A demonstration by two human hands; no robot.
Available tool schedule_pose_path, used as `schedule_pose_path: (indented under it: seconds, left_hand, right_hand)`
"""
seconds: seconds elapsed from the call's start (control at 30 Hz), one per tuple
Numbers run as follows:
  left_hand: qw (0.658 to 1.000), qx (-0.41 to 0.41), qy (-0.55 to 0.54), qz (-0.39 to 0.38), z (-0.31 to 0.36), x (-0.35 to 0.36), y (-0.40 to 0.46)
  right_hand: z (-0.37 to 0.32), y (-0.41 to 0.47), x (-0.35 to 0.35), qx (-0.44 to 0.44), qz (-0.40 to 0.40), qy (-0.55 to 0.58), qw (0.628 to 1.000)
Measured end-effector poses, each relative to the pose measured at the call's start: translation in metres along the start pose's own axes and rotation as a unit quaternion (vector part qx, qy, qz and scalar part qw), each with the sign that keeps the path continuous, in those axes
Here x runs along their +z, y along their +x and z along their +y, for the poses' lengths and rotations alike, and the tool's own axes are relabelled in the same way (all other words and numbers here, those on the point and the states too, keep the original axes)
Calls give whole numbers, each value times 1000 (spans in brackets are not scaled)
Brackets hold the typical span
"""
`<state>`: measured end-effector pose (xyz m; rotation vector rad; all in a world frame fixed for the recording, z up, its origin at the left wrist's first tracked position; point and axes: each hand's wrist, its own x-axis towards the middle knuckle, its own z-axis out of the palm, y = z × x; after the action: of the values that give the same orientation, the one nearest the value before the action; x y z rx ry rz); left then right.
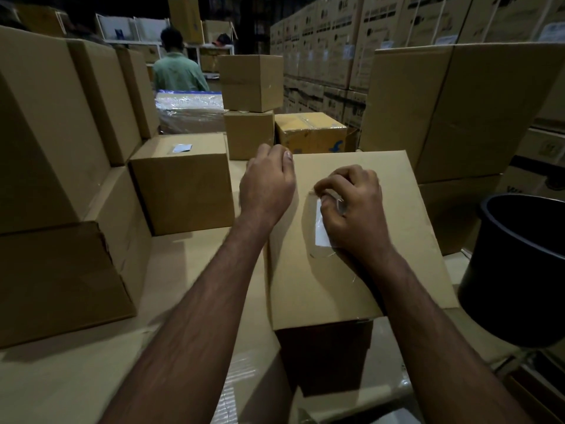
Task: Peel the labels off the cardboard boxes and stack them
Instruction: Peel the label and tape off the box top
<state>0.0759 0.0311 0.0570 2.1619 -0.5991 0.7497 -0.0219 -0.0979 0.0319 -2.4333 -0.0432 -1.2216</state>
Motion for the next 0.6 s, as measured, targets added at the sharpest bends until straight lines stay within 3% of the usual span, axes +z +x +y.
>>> schedule_pose_path:
  seconds: [0.6]
  left_hand:
    - [1000, -6, -20, -2, -4, 4, 5]
  right_hand:
    - [2, 1, -1, 9, -14, 56, 998]
